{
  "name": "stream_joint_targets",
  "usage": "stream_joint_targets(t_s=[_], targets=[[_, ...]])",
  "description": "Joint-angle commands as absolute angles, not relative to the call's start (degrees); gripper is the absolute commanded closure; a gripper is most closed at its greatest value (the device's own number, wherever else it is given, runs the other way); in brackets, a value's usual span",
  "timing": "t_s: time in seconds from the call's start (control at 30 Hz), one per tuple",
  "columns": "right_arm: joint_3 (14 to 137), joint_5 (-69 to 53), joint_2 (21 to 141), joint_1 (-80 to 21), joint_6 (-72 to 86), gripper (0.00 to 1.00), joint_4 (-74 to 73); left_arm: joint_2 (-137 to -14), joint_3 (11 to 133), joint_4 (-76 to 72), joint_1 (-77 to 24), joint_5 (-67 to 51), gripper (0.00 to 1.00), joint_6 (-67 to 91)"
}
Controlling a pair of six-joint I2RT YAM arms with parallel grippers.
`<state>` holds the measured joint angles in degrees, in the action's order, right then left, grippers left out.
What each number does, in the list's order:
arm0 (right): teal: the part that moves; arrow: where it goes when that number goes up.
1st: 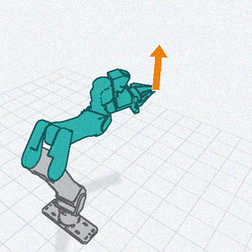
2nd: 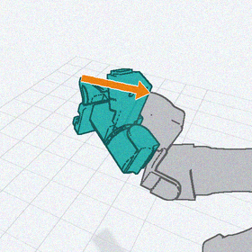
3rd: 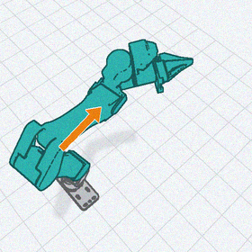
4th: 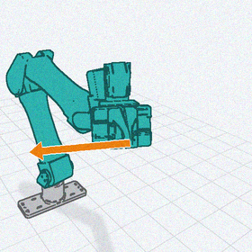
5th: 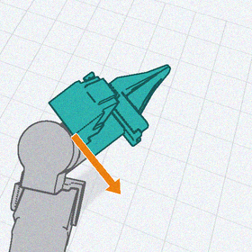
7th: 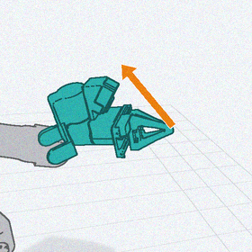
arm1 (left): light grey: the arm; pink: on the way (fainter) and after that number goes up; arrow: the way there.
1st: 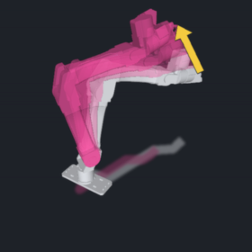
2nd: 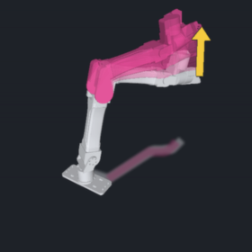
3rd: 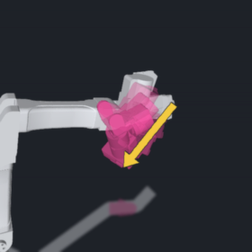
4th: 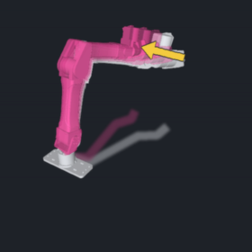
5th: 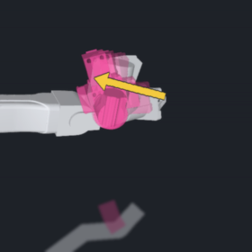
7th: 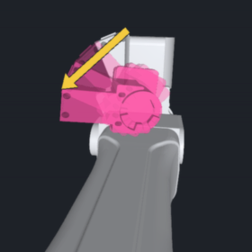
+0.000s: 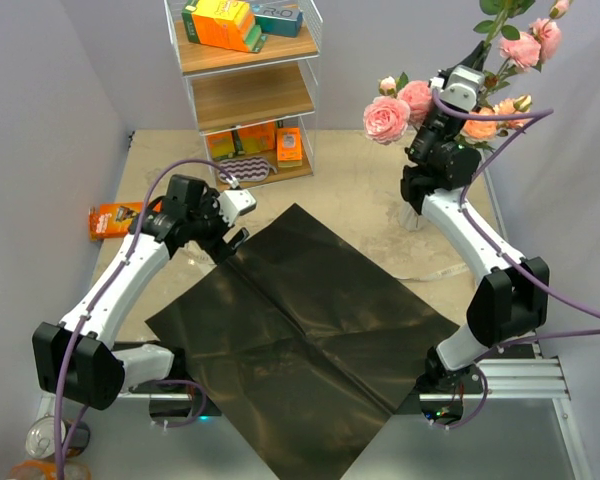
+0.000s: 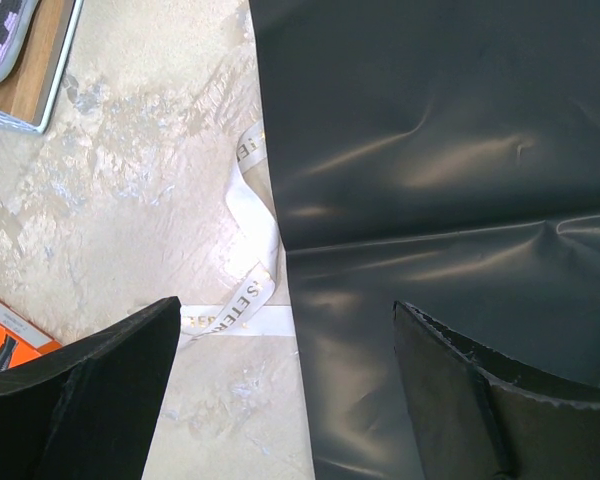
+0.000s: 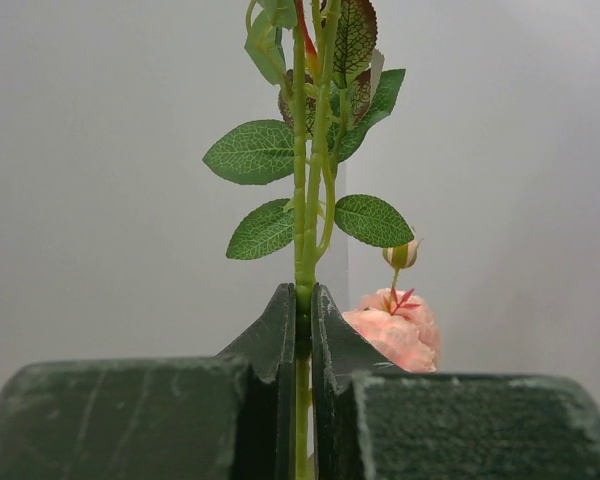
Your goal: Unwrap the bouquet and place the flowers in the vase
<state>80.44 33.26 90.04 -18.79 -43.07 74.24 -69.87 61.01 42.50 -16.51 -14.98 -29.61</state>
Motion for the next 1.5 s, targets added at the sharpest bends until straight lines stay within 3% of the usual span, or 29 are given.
stream_joint_targets(t_s=[0.0, 0.3, 0.4, 0.6, 0.87, 1.0, 1.17, 1.23, 1.47], targets=[[79.6, 32.9, 89.6, -18.5, -42.5, 1.0, 83.9, -70.0, 63.9, 42.5, -16.1, -15.6, 0.09, -29.8], [77.9, 38.0, 88.3, -18.6, -38.2, 1.0, 76.5, -69.3, 63.9, 43.1, -15.7, -15.3, 0.09, -29.9], [75.6, 39.1, 85.0, -18.7, -33.8, 0.56, 70.2, -69.3, 63.7, 42.7, -15.7, -15.6, 0.1, -29.8], [74.3, 39.6, 80.7, -19.2, -29.6, 0.32, 59.6, -68.8, 64.8, 43.0, -15.7, -16.6, 0.1, -28.8], [74.4, 38.6, 75.0, -22.6, -24.5, 0.23, 44.6, -66.8, 65.5, 43.5, -15.7, -17.5, 0.1, -27.6], [72.6, 41.3, 71.5, -28.2, -24.3, 0.1, 38.6, -66.4, 66.1, 43.3, -15.7, -18.6, 0.1, -26.3], [76.0, 54.5, 68.1, -34.6, -21.4, 0.08, 23.6, -66.5, 67.4, 43.5, -15.7, -19.5, 0.09, -24.8], [75.1, 56.2, 65.6, -36.5, -19.3, 0.01, 20.7, -66.4, 67.7, 43.5, -15.7, -19.9, 0.09, -24.3], [77.4, 54.9, 56.0, -36.8, -12.4, 0.01, 6.9, -65.0, 68.2, 44.2, -15.7, -20.6, 0.09, -23.4]])
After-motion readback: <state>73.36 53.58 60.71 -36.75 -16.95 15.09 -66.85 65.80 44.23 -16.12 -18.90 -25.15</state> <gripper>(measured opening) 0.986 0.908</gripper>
